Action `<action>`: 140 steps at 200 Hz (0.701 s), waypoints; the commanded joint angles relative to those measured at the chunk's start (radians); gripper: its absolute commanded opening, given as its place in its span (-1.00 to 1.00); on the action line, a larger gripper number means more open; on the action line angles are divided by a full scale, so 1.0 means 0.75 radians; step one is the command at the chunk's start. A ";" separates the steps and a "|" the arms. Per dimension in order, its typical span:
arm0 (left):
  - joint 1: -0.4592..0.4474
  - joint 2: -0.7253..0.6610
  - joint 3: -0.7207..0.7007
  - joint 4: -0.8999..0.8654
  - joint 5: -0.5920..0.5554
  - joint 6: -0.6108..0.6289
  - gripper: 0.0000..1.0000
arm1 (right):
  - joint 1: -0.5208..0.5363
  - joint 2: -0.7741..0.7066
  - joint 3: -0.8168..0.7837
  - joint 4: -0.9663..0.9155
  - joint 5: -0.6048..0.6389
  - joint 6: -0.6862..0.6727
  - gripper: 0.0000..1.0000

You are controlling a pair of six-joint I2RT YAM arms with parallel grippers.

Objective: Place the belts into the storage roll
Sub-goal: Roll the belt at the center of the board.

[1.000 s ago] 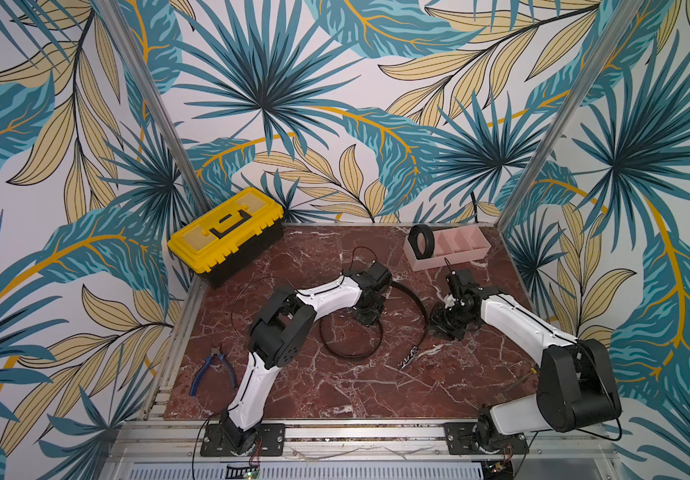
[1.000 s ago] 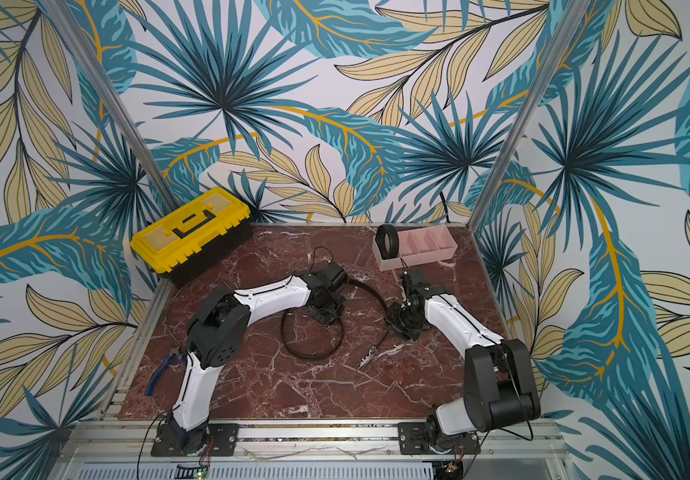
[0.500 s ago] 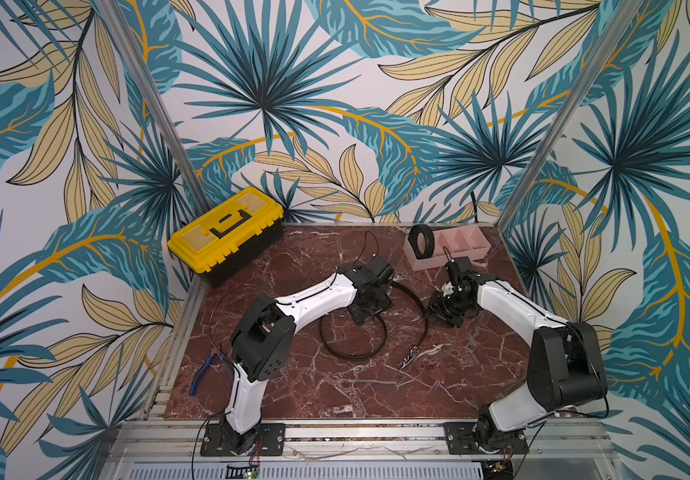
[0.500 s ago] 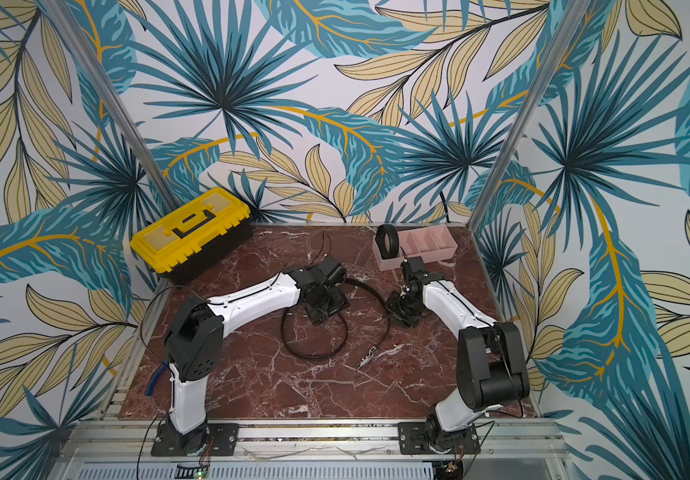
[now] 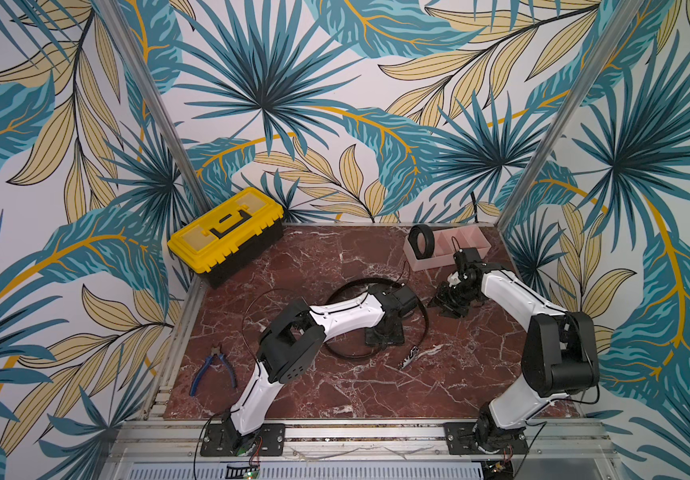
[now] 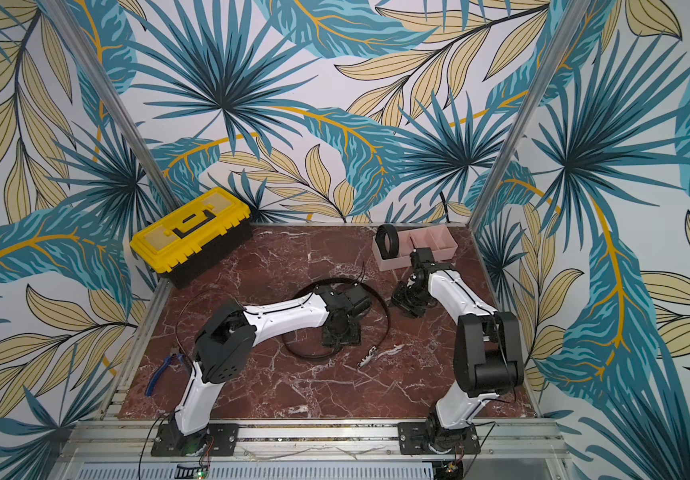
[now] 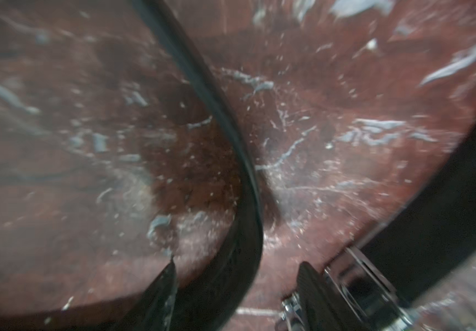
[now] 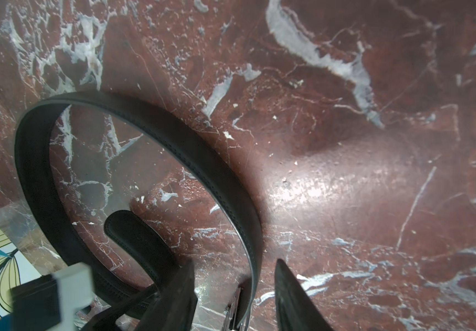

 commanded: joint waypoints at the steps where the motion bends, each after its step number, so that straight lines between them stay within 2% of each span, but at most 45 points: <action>1: 0.008 0.021 0.027 -0.038 -0.051 0.021 0.09 | -0.002 0.059 0.047 -0.044 0.011 -0.078 -0.13; 14: 0.008 0.020 0.026 -0.039 -0.064 0.015 0.01 | -0.001 0.100 0.072 -0.041 0.006 -0.105 -0.13; 29: 0.010 0.019 0.022 -0.039 -0.068 -0.007 -0.15 | 0.002 0.158 0.113 -0.049 0.024 -0.148 -0.13; 39: 0.013 0.023 0.022 -0.038 -0.066 -0.018 -0.32 | 0.004 0.193 0.135 -0.052 0.036 -0.179 -0.13; 45: 0.014 0.025 0.024 -0.038 -0.064 -0.024 -0.34 | 0.003 0.213 0.146 -0.051 0.041 -0.193 -0.13; 107: 0.052 0.087 0.119 -0.042 -0.072 -0.006 0.07 | 0.034 0.296 0.194 -0.045 0.039 -0.276 -0.12; 140: 0.062 0.137 0.204 -0.083 -0.097 -0.017 0.03 | 0.062 0.328 0.223 -0.050 0.057 -0.288 -0.09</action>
